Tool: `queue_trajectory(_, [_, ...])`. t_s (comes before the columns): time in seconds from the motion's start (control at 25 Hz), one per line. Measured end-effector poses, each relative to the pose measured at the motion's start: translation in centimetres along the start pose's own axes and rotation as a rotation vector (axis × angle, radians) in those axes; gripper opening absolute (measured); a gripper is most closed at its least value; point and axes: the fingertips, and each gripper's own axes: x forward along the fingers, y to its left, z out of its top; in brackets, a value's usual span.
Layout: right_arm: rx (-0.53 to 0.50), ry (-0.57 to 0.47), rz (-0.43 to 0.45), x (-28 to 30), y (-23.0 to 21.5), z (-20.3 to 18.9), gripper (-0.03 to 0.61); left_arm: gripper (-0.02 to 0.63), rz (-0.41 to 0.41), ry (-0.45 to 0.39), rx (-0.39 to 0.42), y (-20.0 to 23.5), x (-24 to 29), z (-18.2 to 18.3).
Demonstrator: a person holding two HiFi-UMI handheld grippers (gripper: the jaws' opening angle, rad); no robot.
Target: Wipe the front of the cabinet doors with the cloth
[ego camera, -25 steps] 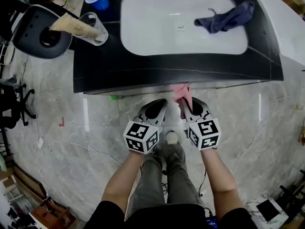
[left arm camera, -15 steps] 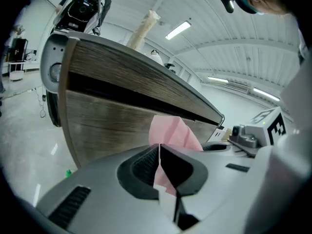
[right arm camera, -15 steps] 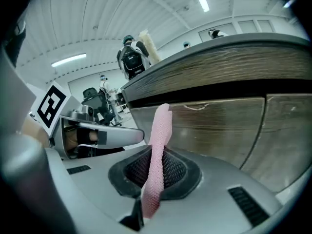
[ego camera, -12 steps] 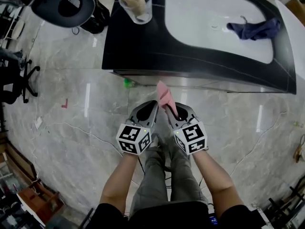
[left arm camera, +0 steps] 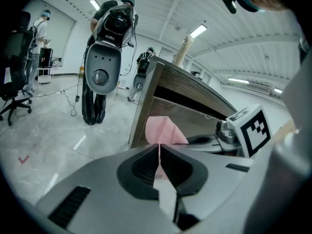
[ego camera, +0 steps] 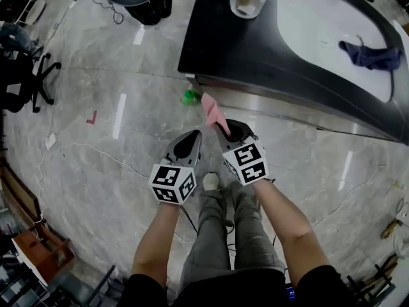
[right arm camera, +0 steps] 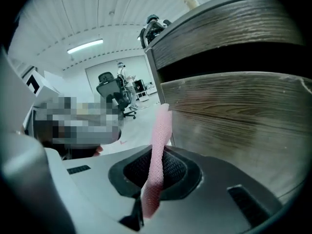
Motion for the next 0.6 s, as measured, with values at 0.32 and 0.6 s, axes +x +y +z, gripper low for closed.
queue_trajectory(0.32, [-0.007,0.033,-0.046,1.0,-2.6,-0.5,0.044,0.017,-0.001,0.006,-0.005,0.6,1.1,0.1])
queue_trajectory(0.6, [0.058,0.016,-0.145,-3.4,-7.7,-2.2,0.044,0.017,-0.081,0.039,0.032,-4.0,4.7,0.2])
